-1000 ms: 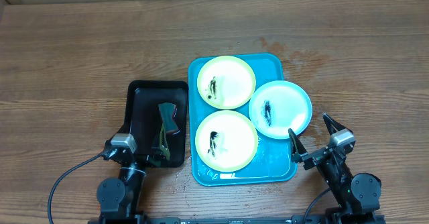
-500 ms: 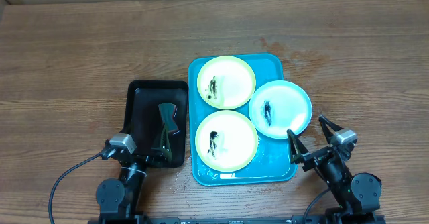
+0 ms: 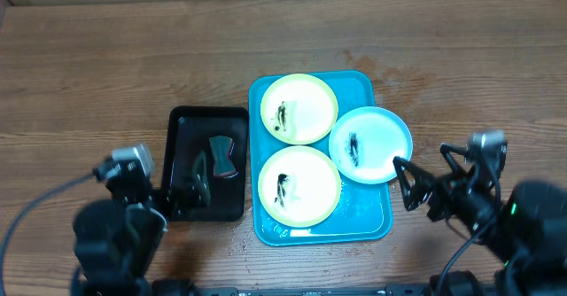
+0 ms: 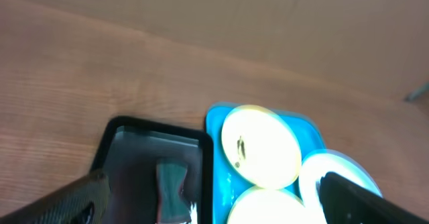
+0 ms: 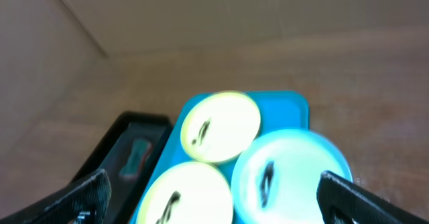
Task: Clean dirty plates on tray and stack at the side
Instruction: 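Move left gripper to sponge and right gripper to white plate rim, then grasp the green-orange sponge with the left gripper and lift it, then scrub the lower yellow plate with the sponge in the left gripper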
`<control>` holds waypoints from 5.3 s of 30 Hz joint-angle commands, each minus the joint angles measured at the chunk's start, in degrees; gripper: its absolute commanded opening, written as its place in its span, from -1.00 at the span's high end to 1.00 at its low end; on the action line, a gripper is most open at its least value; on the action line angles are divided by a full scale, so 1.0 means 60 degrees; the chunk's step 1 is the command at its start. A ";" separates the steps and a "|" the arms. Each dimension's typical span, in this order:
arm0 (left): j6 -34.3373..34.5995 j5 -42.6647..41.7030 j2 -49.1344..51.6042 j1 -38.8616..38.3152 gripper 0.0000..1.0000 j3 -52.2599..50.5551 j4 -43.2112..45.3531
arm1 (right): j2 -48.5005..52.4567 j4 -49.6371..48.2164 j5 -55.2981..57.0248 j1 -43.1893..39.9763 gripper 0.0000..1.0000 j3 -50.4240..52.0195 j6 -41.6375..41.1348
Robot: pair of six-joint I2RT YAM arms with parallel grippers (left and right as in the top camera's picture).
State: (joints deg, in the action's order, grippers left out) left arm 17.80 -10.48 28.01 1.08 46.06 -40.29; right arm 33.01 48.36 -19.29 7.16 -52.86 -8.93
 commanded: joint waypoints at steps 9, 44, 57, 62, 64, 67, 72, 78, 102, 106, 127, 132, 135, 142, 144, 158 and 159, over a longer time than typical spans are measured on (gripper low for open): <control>-0.0244 -0.0025 0.3993 -0.0062 -1.00 0.4586 -0.4073 | 0.3934 0.2073 -0.0976 0.0025 -0.72 -0.2601 0.0164; -0.1180 -0.1151 0.5839 -0.0062 -0.99 0.4575 -0.4524 | 1.0251 -0.2561 0.2069 0.3723 0.79 0.1038 -0.2313; 0.0015 0.1322 0.8134 -0.0780 -0.63 0.2932 -0.3031 | 1.0251 -0.2958 0.3340 0.3690 0.92 0.1042 -0.3548; 0.0452 0.1322 1.0138 -0.1249 -0.52 0.2572 -0.1781 | 1.0251 -0.2863 0.3344 0.3690 0.92 0.1045 -0.3548; 0.0546 0.1333 1.0998 -0.1388 -0.35 0.2572 -0.1453 | 1.0251 -0.2823 0.3344 0.3690 0.92 0.1045 -0.3548; 0.0612 0.1311 1.2061 -0.1475 -0.11 0.2572 -0.1071 | 1.0251 -0.2750 0.3344 0.3690 0.92 0.1045 -0.3548; 0.0608 0.1308 1.3143 -0.1475 0.57 0.2579 -0.0550 | 1.0251 -0.2626 0.3344 0.3690 0.92 0.1053 -0.3548; 0.0612 0.1191 1.2972 -0.1461 0.91 0.3158 -0.1446 | 1.0251 -0.2470 0.3344 0.3690 0.92 0.1053 -0.3544; 0.0678 0.1096 1.2819 -0.1588 0.91 0.3570 -0.2801 | 1.0251 -0.2437 0.3344 0.3690 0.92 0.1053 -0.3548; 0.0681 0.0033 1.2050 -0.2004 0.92 0.4597 -0.3333 | 1.0251 -0.2437 0.3344 0.3690 0.92 0.1053 -0.3552; 0.4353 -0.0222 1.4247 -0.6011 0.92 0.4623 -0.0160 | 1.0251 -0.2364 0.3271 0.3690 0.92 0.1053 -0.3552; 0.3869 0.1668 1.4247 -0.5737 0.92 0.4983 -0.1333 | 1.0251 -0.2368 0.3271 0.3690 0.92 0.1053 -0.3552; 0.3286 0.2426 1.4269 -0.5767 0.92 0.4983 -0.1836 | 1.0251 -0.2368 0.3271 0.3690 0.92 0.1053 -0.3552; 0.2718 0.1807 1.4666 -0.5920 0.92 0.4980 -0.2320 | 1.0251 -0.2353 0.3268 0.3690 0.92 0.1053 -0.3552; 0.2517 0.0812 1.4710 -0.5880 0.92 0.4980 -0.2255 | 1.0251 -0.2313 0.3271 0.3690 0.92 0.1053 -0.3552; 0.3355 -0.2940 1.4874 -0.6703 0.92 0.4856 -0.0849 | 1.0251 -0.2186 0.3202 0.3690 0.92 0.1053 -0.3552; 0.3351 -0.2732 1.4874 -0.6615 0.92 0.4860 -0.1122 | 1.0251 -0.2153 0.3202 0.3690 0.92 0.1053 -0.3552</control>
State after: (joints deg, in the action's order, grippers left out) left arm 36.14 -24.71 116.07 -38.20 75.68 -44.97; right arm 93.32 34.44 -4.29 29.34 -47.59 -30.00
